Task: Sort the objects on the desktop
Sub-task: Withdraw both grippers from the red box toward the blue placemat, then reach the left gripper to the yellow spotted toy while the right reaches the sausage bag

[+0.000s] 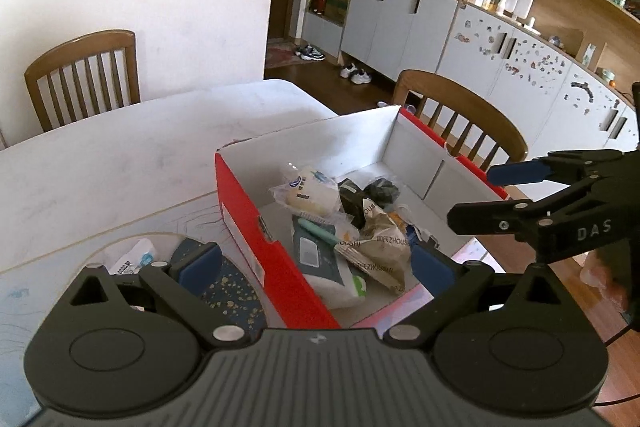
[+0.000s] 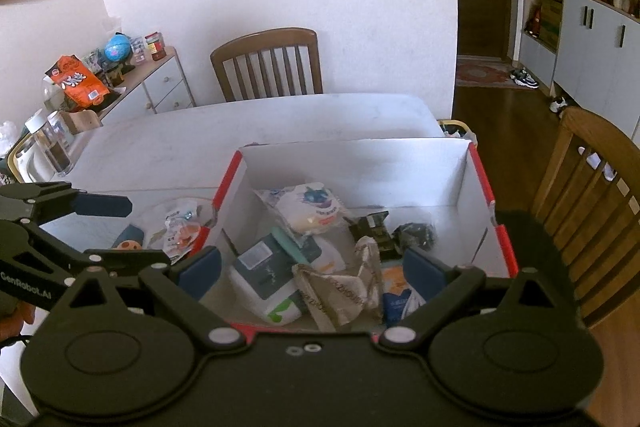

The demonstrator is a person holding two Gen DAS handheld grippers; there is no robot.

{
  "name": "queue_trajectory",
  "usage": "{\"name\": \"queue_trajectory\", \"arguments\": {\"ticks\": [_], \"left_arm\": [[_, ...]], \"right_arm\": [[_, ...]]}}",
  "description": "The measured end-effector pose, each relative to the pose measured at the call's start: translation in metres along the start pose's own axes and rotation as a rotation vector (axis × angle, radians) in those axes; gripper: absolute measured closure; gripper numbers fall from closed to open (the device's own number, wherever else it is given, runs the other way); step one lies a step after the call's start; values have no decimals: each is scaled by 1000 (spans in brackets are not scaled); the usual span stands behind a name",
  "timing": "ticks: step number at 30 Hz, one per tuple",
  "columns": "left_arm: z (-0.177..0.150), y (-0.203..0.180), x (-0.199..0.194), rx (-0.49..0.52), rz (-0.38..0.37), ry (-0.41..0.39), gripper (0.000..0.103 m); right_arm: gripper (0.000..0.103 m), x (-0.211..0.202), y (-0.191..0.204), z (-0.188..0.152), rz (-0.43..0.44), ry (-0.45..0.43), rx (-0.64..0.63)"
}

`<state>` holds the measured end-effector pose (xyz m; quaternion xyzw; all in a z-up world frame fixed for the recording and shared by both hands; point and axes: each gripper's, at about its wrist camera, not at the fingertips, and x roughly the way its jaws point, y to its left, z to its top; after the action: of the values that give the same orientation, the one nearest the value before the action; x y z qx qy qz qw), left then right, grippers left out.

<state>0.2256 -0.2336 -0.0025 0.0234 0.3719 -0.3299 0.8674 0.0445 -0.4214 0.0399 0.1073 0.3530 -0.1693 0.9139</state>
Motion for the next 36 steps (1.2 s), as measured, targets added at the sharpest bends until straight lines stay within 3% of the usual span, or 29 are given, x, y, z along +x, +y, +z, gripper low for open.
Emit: {"name": "queue_trajectory", "arguments": {"ticks": [16, 36], "left_arm": [[-32, 53, -44, -4, 24, -21, 2], [-80, 126, -59, -43, 83, -10, 2]], "right_arm": [[5, 4, 70, 1, -9, -21, 4], [5, 54, 161, 11, 38, 6, -67]]}}
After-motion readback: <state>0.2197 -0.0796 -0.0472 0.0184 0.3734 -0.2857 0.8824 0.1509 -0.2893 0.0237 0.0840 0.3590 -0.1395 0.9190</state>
